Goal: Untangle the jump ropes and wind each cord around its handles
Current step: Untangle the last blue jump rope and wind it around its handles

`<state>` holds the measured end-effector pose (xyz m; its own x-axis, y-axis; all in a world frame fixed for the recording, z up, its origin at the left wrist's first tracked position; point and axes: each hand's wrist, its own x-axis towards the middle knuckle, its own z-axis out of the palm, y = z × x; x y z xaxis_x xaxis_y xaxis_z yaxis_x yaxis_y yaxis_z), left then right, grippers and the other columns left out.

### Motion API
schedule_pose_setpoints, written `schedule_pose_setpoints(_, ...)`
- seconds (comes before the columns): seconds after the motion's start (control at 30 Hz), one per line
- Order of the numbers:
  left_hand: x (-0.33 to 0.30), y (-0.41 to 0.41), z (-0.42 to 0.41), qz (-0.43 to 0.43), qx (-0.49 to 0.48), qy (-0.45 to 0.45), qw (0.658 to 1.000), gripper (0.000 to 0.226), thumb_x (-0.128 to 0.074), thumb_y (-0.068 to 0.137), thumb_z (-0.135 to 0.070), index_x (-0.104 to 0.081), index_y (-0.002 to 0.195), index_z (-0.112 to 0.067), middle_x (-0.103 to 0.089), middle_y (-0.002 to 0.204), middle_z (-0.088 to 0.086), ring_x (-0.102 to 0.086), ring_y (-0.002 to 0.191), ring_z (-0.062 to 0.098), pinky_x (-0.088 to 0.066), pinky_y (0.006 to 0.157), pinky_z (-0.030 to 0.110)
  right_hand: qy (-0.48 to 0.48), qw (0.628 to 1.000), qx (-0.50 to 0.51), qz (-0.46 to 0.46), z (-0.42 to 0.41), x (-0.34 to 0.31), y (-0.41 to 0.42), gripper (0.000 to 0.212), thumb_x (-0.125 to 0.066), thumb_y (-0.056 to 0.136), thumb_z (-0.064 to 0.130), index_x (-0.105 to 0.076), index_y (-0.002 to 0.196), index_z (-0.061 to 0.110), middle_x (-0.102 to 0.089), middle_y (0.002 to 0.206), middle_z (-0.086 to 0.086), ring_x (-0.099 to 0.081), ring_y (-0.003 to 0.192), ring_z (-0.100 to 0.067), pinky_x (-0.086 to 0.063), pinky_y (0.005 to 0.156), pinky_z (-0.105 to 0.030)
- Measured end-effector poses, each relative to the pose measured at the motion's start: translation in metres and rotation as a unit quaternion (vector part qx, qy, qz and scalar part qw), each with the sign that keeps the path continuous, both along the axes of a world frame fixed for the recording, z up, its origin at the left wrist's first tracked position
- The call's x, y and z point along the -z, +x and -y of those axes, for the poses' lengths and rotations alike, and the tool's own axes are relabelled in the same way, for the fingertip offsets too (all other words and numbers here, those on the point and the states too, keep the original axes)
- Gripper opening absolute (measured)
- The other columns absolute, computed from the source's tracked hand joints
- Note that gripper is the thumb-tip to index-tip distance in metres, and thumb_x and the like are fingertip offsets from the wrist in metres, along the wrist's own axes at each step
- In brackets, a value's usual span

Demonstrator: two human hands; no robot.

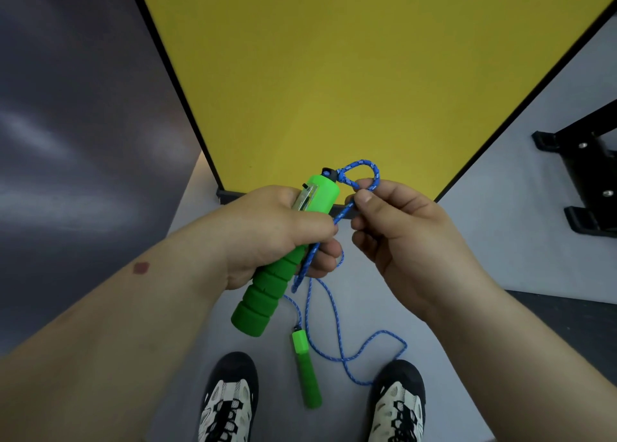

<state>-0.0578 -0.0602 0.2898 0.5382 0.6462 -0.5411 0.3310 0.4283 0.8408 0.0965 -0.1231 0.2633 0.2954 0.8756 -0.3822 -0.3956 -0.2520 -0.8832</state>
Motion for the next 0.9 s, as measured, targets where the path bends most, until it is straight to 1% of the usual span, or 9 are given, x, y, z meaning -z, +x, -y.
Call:
schedule_pose_setpoints(0.13,0.000,0.001,0.001,0.000,0.015,0.007,1.000,0.002,-0.055,0.092,0.002,-0.056,0.090,0.001,-0.067,0.076,0.017,-0.065,0.063,0.025,-0.059,0.066,0.035,0.012,0.999,0.052,-0.005,-0.003,-0.003,0.009,0.009,-0.066,0.094,0.012,-0.073,0.098,0.013,-0.070,0.083,-0.001,-0.060,0.065,-0.011,-0.052,0.067,-0.026)
schedule_pose_setpoints(0.2,0.000,0.002,0.001,0.006,0.004,0.005,1.000,0.001,-0.055,0.092,0.003,-0.056,0.091,0.002,-0.066,0.074,0.016,-0.066,0.061,0.024,-0.059,0.065,0.035,0.011,0.999,0.051,-0.016,-0.003,-0.004,0.012,0.009,-0.065,0.095,0.014,-0.074,0.099,0.013,-0.071,0.084,-0.001,-0.060,0.065,-0.012,-0.052,0.067,-0.026)
schedule_pose_setpoints(0.33,-0.001,0.004,0.001,0.017,-0.014,0.004,1.000,0.006,-0.056,0.092,0.002,-0.060,0.088,0.001,-0.067,0.069,0.011,-0.065,0.061,0.022,-0.059,0.064,0.034,0.001,0.998,-0.041,-0.044,0.001,-0.003,0.006,0.011,-0.064,0.094,0.014,-0.072,0.101,0.011,-0.068,0.082,-0.004,-0.061,0.067,-0.012,-0.052,0.066,-0.026)
schedule_pose_setpoints(0.4,-0.002,0.005,0.001,0.026,-0.005,0.003,1.000,0.015,-0.053,0.092,0.004,-0.063,0.082,-0.002,-0.064,0.070,0.011,-0.062,0.062,0.022,-0.058,0.063,0.033,0.002,0.997,-0.077,-0.027,0.003,-0.002,0.003,0.011,-0.064,0.093,0.012,-0.073,0.100,0.011,-0.068,0.081,-0.005,-0.061,0.069,-0.013,-0.052,0.069,-0.026)
schedule_pose_setpoints(0.43,-0.002,0.005,0.001,0.027,-0.001,0.001,1.000,0.016,-0.053,0.092,0.004,-0.063,0.082,-0.003,-0.064,0.071,0.012,-0.062,0.062,0.022,-0.058,0.064,0.033,0.001,0.997,-0.078,-0.014,0.003,-0.001,0.002,0.011,-0.064,0.093,0.011,-0.073,0.098,0.011,-0.067,0.080,-0.005,-0.060,0.069,-0.013,-0.051,0.069,-0.026)
schedule_pose_setpoints(0.57,0.000,0.005,0.001,0.012,-0.005,-0.009,1.000,0.002,-0.058,0.093,-0.002,-0.060,0.093,0.000,-0.070,0.072,0.012,-0.069,0.063,0.022,-0.060,0.063,0.032,0.002,1.000,-0.025,0.000,0.002,-0.002,0.006,0.008,-0.066,0.093,0.011,-0.074,0.091,0.013,-0.065,0.073,-0.004,-0.059,0.064,-0.011,-0.051,0.064,-0.024)
schedule_pose_setpoints(0.77,0.000,0.005,0.001,0.014,-0.006,-0.013,1.000,0.007,-0.059,0.092,-0.002,-0.058,0.097,0.003,-0.071,0.071,0.012,-0.068,0.062,0.023,-0.060,0.063,0.033,0.013,0.998,0.054,-0.026,-0.002,-0.004,0.016,0.008,-0.067,0.093,0.013,-0.074,0.097,0.012,-0.070,0.078,0.001,-0.060,0.065,-0.012,-0.052,0.065,-0.024)
schedule_pose_setpoints(0.83,-0.001,0.006,0.002,0.018,-0.009,-0.014,1.000,0.006,-0.059,0.092,-0.002,-0.058,0.096,0.002,-0.070,0.070,0.012,-0.067,0.061,0.023,-0.060,0.061,0.032,0.009,0.998,0.045,-0.039,-0.001,-0.004,0.016,0.009,-0.067,0.093,0.014,-0.074,0.099,0.012,-0.070,0.081,0.000,-0.061,0.066,-0.013,-0.052,0.066,-0.026)
schedule_pose_setpoints(0.9,-0.001,0.006,0.002,0.022,-0.009,-0.010,1.000,0.004,-0.058,0.092,-0.002,-0.059,0.093,0.002,-0.069,0.069,0.011,-0.067,0.061,0.023,-0.058,0.059,0.031,0.005,0.999,-0.001,-0.039,0.000,-0.004,0.014,0.010,-0.067,0.093,0.016,-0.073,0.099,0.011,-0.068,0.081,-0.002,-0.061,0.067,-0.013,-0.051,0.067,-0.027)
